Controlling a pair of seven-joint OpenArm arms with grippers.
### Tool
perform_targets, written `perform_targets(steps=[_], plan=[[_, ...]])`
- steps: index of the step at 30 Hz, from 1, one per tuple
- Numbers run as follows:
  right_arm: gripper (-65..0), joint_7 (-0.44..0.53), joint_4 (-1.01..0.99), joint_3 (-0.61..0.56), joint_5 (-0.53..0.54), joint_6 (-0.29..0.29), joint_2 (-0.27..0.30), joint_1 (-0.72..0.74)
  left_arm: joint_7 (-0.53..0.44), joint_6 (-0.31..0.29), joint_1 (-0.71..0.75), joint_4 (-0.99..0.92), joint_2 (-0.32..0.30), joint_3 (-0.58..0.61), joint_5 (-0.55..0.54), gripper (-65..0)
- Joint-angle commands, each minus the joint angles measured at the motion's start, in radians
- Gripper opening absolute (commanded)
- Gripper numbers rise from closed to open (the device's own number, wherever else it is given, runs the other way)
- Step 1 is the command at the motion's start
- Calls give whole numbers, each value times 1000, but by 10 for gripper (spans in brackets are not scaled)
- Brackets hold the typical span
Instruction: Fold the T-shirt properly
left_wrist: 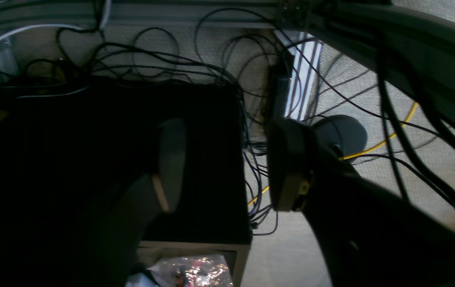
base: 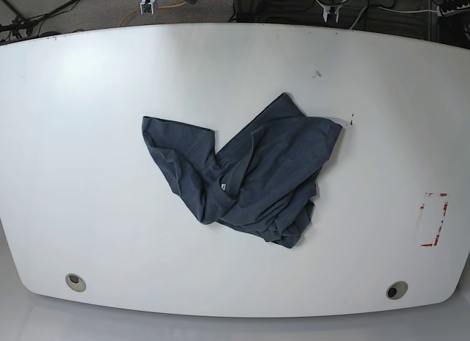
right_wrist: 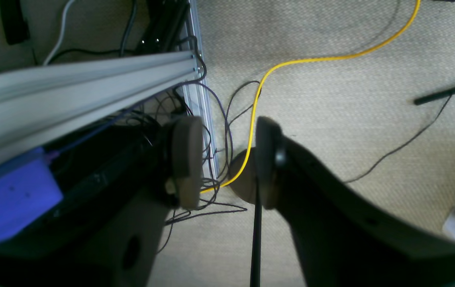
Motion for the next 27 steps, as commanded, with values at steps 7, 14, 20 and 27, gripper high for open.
perform_targets(steps=[7, 14, 20, 27], plan=[[-439, 12, 16, -5, -8, 0, -35, -71, -9, 0, 93, 41, -4, 3, -1, -351], [-439, 12, 16, -5, -8, 0, -36, -70, -9, 0, 94, 43, -6, 1, -2, -351], [-439, 12, 17, -5, -8, 0, -36, -62, -75, 0, 96, 37, -7, 1, -1, -351], [-441, 12, 17, -5, -8, 0, -36, -27, -85, 2, 94, 37, -7, 1, 1, -351]])
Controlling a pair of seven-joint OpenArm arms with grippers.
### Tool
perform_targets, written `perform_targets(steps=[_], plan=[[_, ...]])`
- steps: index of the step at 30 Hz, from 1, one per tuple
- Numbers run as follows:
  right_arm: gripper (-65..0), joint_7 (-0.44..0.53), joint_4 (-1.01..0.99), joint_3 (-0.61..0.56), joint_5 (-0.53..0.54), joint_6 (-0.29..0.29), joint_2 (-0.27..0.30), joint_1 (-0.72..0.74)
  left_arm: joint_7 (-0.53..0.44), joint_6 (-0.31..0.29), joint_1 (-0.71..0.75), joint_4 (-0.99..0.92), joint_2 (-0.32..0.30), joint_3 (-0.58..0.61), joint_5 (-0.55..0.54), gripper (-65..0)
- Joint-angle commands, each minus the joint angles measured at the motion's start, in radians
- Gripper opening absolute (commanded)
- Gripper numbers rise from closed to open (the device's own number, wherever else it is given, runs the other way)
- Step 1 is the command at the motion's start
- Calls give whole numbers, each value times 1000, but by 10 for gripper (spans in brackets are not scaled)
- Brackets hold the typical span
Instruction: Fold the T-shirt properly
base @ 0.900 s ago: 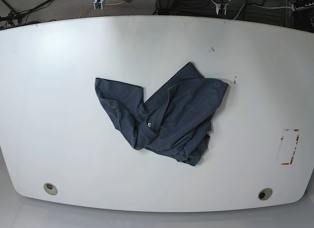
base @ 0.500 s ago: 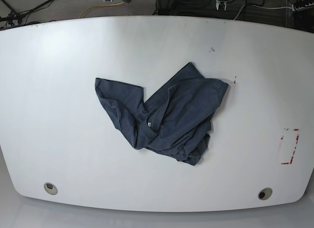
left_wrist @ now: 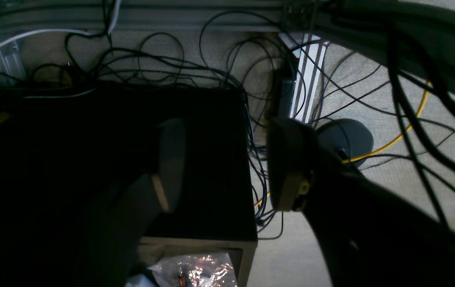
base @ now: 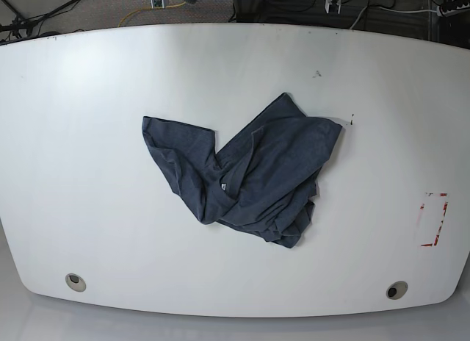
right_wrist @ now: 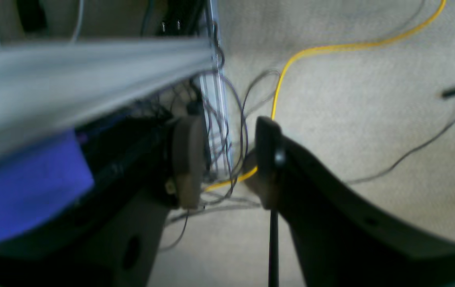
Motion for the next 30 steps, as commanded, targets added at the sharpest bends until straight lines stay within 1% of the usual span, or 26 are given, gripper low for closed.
perform_targets(steps=[1, 11, 15, 18, 20, 22, 24, 30], plan=[[-441, 10, 2, 0, -1, 1, 7, -4, -1, 3, 8, -1, -3, 0, 1, -351], [-441, 10, 4, -2, -2, 3, 8, 31, -20, 0, 6, 6, -3, 2, 1, -351], [-441, 11, 37, 0, -1, 4, 17, 7, -107, 0, 31, 6, -5, 0, -1, -351], [-441, 10, 134, 0, -1, 4, 20, -64, -192, 1, 66, 7, -5, -1, -4, -351], [-441, 6, 189, 3, 4, 4, 22, -107, -216, 1, 86, 13, -9, -3, -5, -351], [-441, 5, 263, 4, 5, 3, 22, -165, -235, 0, 131, 79, -26, -4, -5, -351], [-441, 5, 301, 4, 5, 3, 22, -199, -245, 0, 172, 144, -28, -4, -5, -351], [-441, 5, 453, 6, 5, 1, 17, -345, -242, 0, 347, 434, -32, -6, -7, -351]])
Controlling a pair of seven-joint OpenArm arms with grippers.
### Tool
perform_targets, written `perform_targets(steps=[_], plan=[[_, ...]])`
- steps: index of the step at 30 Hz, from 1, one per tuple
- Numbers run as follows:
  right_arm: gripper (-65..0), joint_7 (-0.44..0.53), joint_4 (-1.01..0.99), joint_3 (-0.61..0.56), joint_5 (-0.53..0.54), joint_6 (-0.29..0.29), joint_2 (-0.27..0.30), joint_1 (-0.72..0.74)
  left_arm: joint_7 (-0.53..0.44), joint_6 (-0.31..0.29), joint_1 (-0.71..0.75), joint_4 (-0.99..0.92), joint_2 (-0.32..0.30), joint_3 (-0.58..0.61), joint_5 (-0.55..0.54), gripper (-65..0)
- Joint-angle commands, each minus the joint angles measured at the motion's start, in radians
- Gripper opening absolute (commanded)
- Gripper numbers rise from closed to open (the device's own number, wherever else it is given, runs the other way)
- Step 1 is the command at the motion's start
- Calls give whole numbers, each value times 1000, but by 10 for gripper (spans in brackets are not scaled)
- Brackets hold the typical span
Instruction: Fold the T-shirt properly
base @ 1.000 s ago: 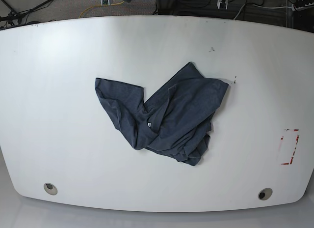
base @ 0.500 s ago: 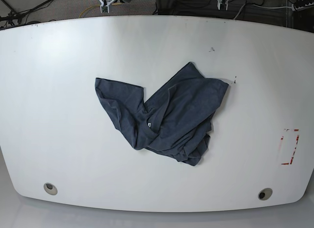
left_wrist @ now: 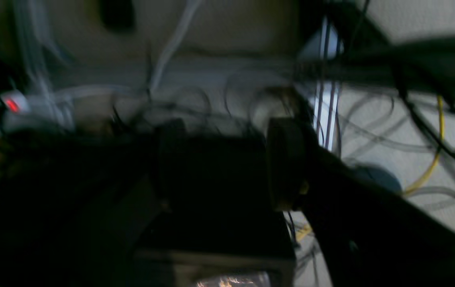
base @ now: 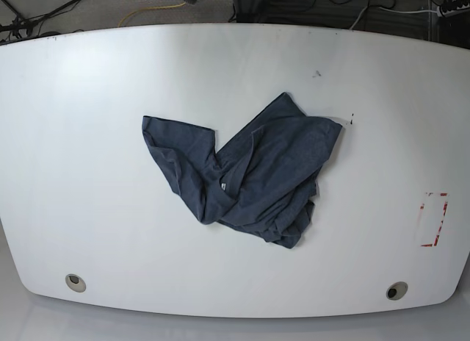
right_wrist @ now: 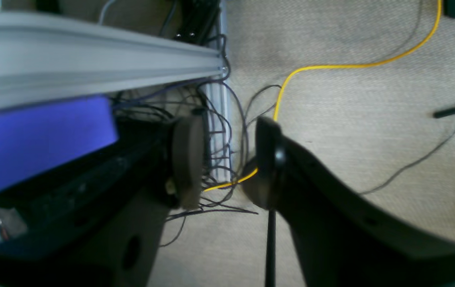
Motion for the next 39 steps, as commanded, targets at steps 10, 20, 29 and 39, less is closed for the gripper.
perform_targets(steps=[10, 20, 29, 39], plan=[[-441, 18, 319, 73, 0, 3, 4, -275, -20, -2, 294, 440, -80, -21, -83, -351], [-441, 18, 658, 139, 2, 3, -29, -524, -20, -2, 472, 703, -163, -26, -296, -351], [-441, 18, 961, 143, 2, 3, -61, -703, -21, -2, 619, 964, -199, -31, -304, -351], [-441, 17, 1229, 145, 2, 3, -81, -733, -15, 0, 756, 1262, -198, -63, -307, -350]])
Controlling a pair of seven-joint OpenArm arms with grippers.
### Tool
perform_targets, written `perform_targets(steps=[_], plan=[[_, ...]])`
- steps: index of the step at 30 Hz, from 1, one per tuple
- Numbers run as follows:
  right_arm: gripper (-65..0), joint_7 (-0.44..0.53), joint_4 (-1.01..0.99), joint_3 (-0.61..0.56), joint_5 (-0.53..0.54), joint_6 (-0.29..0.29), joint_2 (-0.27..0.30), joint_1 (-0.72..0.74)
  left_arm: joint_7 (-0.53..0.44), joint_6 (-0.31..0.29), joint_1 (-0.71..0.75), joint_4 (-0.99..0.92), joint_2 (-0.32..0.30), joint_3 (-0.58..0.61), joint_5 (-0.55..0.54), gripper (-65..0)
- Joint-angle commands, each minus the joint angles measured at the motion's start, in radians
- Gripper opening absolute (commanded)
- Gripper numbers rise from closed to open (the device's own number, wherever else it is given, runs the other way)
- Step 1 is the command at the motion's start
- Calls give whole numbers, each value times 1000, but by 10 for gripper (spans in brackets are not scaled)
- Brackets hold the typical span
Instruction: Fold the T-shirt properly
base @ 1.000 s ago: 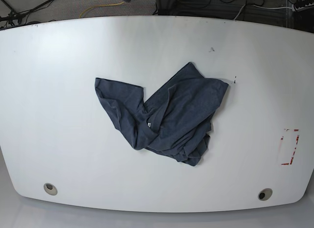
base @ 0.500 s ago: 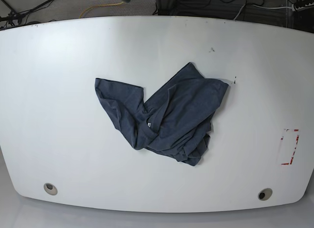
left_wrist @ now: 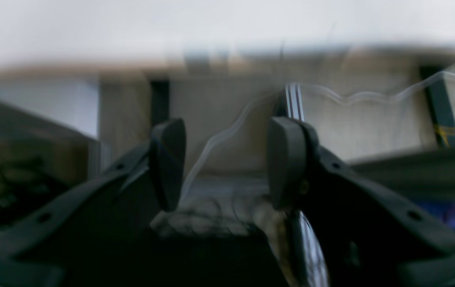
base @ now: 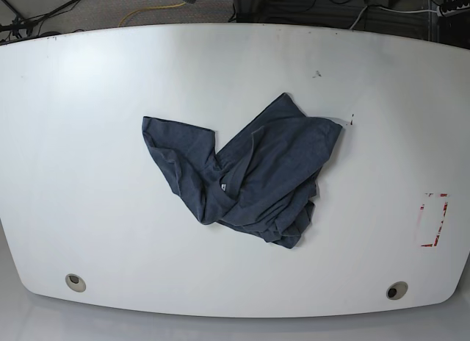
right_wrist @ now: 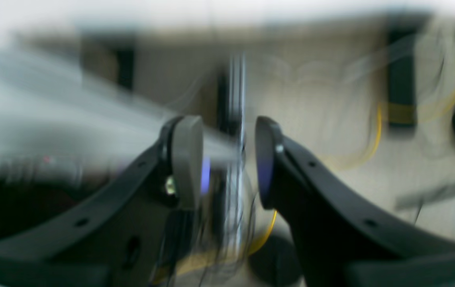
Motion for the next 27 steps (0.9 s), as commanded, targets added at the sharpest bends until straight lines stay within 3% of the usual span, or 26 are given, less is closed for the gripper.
perform_targets(steps=[1, 4, 9, 16, 21, 24, 27], plan=[[-441, 20, 62, 3, 0, 4, 2, -23, -25, 0, 32, 69, -6, -3, -4, -349], [-441, 20, 117, 3, -1, 4, 4, 17, -17, 2, 34, 130, -6, -3, -3, -304], [-441, -44, 154, 3, -3, 4, 25, 116, 58, 3, 30, 193, -4, 8, -1, -139], [-433, -165, 154, -5, -3, 9, 87, 293, 144, 3, -29, 234, -4, 29, -3, -132], [-433, -270, 154, -11, -3, 13, 105, 404, 144, 3, -62, 230, 46, 22, 2, -132], [-426, -333, 154, -63, -3, 67, 108, 476, 144, 3, -74, 230, 75, 2, 5, -132], [-365, -408, 154, -112, -6, 98, 107, 550, 144, 3, -83, 228, 88, -14, 7, -132]])
